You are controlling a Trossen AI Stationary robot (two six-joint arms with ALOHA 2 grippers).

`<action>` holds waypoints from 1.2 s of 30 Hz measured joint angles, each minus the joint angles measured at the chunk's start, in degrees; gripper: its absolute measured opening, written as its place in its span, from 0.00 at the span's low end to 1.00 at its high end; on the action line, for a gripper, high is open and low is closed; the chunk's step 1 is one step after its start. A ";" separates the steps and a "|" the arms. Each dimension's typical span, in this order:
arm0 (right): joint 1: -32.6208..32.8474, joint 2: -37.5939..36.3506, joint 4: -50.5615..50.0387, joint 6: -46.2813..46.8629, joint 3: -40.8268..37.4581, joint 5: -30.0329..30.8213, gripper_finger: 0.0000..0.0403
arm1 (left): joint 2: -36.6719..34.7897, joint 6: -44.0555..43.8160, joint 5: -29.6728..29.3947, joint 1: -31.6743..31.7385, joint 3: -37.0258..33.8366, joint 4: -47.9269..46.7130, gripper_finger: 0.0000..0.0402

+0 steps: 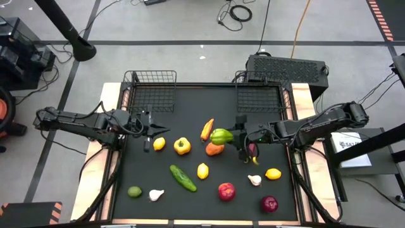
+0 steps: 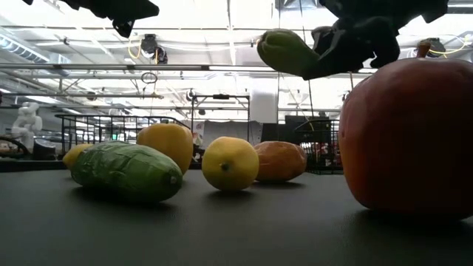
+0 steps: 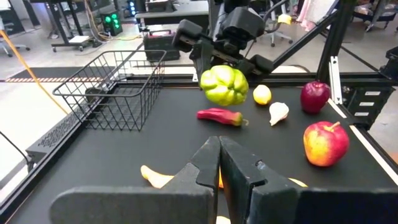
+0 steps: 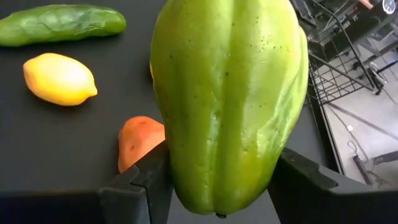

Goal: Sort produce into baskets
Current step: Put the green chayote into the right black wire basket

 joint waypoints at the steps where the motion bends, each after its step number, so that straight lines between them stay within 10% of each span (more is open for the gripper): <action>1: 0.00 0.00 0.17 1.06 0.00 0.00 0.51 | 0.01 0.00 -0.01 0.00 0.00 0.00 0.04; 12: 0.00 0.02 4.22 25.85 0.00 -0.02 0.51 | 3.51 0.02 -0.04 0.00 0.00 2.82 0.04; 26: -0.04 0.02 14.43 26.93 0.00 1.33 0.51 | 7.01 1.77 -0.04 0.00 0.00 4.90 0.04; 36: -3.21 0.02 9.55 22.33 1.42 32.62 0.51 | 7.01 1.81 -0.04 0.00 0.00 6.01 0.04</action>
